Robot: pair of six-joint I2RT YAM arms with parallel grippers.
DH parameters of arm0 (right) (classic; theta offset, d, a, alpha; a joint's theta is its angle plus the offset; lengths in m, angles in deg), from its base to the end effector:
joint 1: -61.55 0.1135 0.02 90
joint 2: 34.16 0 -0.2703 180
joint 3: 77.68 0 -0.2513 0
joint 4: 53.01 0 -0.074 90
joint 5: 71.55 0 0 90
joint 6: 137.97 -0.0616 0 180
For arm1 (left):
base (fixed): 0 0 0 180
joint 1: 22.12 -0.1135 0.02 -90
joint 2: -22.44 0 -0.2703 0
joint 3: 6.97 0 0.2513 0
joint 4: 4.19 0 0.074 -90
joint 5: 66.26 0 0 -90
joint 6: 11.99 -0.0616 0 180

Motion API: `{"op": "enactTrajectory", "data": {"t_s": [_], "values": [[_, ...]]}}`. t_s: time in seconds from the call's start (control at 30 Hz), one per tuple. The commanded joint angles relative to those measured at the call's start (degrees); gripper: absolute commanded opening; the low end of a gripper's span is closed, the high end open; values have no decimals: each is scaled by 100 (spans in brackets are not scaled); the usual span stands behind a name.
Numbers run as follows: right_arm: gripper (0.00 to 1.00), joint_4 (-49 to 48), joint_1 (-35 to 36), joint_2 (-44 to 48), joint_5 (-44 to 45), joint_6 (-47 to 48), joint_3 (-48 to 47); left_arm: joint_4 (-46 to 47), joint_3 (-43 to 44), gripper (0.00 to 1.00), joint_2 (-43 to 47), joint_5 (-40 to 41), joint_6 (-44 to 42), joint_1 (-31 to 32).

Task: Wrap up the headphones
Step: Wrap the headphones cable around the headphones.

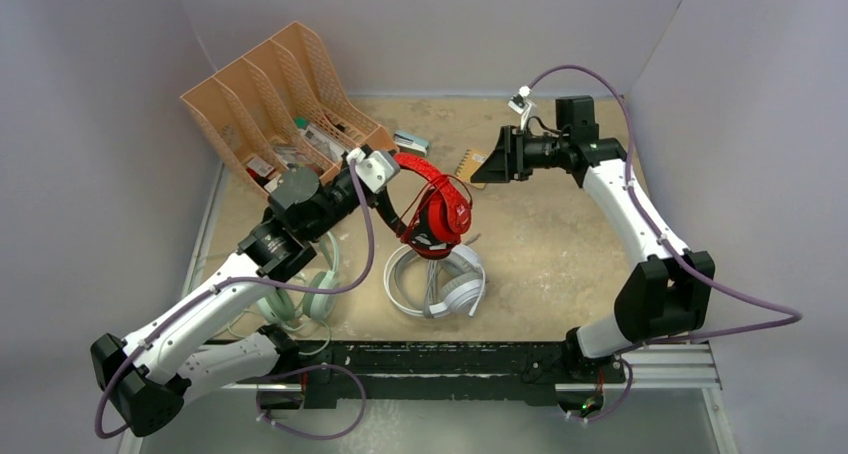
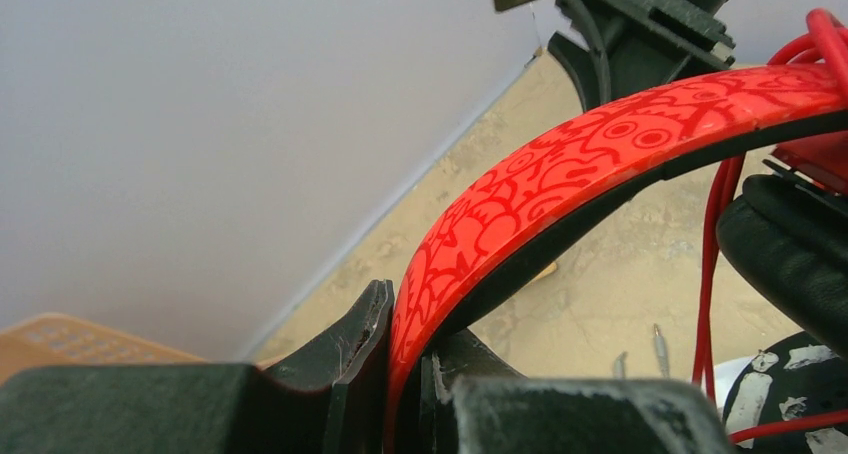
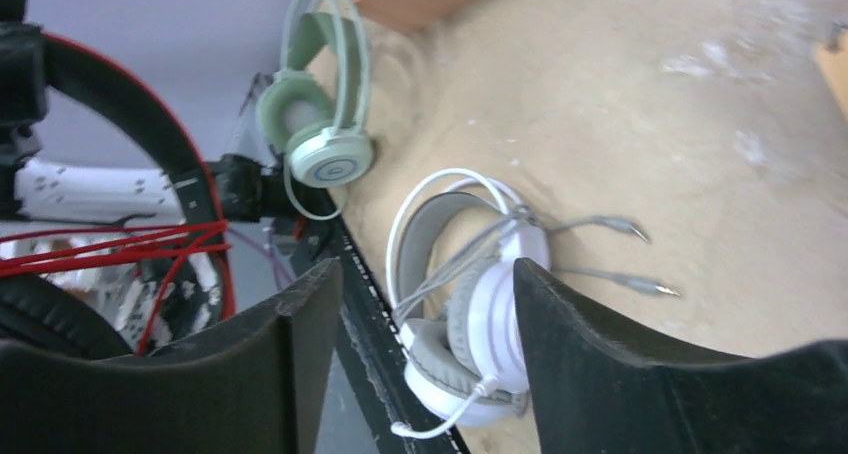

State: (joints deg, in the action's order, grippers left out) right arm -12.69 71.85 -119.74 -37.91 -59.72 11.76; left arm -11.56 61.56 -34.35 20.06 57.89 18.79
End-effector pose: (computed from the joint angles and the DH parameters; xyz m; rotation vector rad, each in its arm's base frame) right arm 0.3231 0.1108 0.3423 -0.5446 2.0683 1.2876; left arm 0.1887 -0.1687 0.4011 0.8081 1.2685 -0.3402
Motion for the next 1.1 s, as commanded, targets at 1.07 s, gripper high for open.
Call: {"op": "enactTrajectory", "data": {"t_s": [1.07], "values": [[94, -14, 2094, 36, 2206, -644, -2643, -1079, -233, 0, 338, 1660, 1632, -11]]}}
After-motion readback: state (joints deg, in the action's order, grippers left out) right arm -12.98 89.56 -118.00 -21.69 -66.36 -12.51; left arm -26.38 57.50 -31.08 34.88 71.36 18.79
